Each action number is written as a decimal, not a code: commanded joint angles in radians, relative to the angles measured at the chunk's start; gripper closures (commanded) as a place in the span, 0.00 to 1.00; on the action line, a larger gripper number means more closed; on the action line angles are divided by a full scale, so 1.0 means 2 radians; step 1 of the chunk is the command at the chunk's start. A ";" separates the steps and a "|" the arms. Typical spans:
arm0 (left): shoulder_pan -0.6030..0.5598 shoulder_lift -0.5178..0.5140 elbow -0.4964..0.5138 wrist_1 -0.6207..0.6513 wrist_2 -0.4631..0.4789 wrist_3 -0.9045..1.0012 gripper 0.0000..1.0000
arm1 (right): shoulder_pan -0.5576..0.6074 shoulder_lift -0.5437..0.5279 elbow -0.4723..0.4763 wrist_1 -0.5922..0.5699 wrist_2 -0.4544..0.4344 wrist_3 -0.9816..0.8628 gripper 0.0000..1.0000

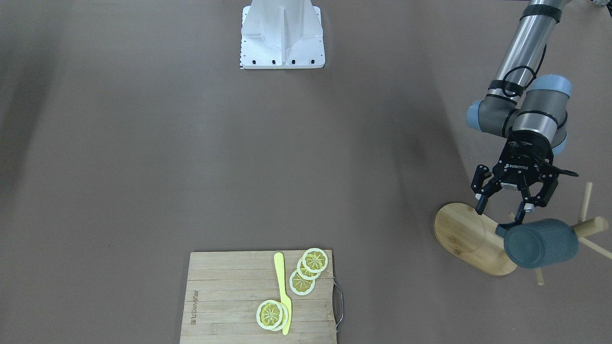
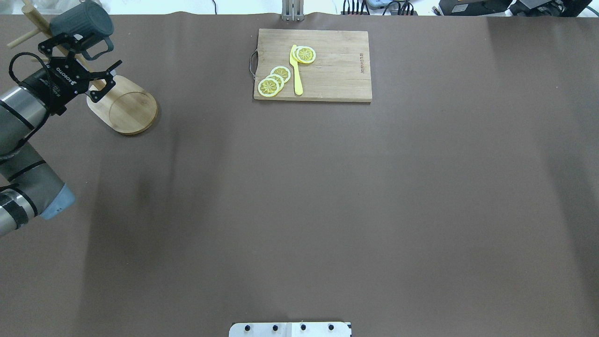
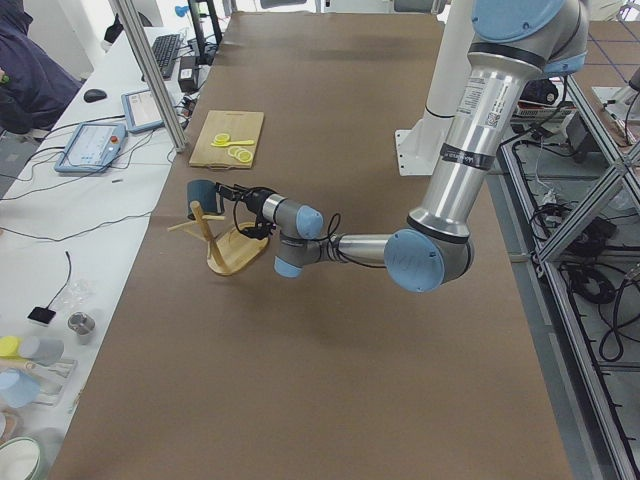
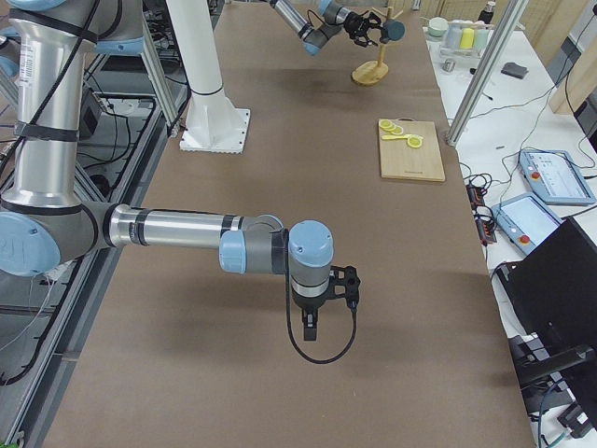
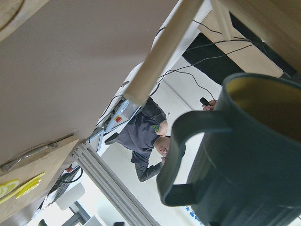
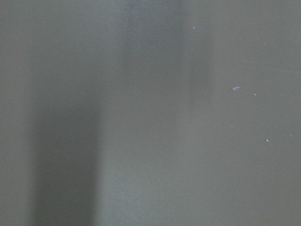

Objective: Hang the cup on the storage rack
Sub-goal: 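Lower the mug handle onto a peg of the wooden stand, then open the left gripper and pull it back from the stand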

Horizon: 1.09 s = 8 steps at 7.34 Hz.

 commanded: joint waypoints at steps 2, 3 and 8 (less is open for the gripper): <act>0.001 0.018 -0.029 -0.022 -0.001 0.001 0.01 | 0.000 0.001 -0.001 -0.001 0.000 0.000 0.00; 0.001 0.026 -0.050 -0.022 -0.001 0.002 0.01 | 0.000 0.000 -0.001 -0.001 -0.001 0.000 0.00; 0.001 0.132 -0.184 -0.031 -0.001 0.003 0.01 | 0.000 -0.001 0.000 -0.001 0.001 0.000 0.00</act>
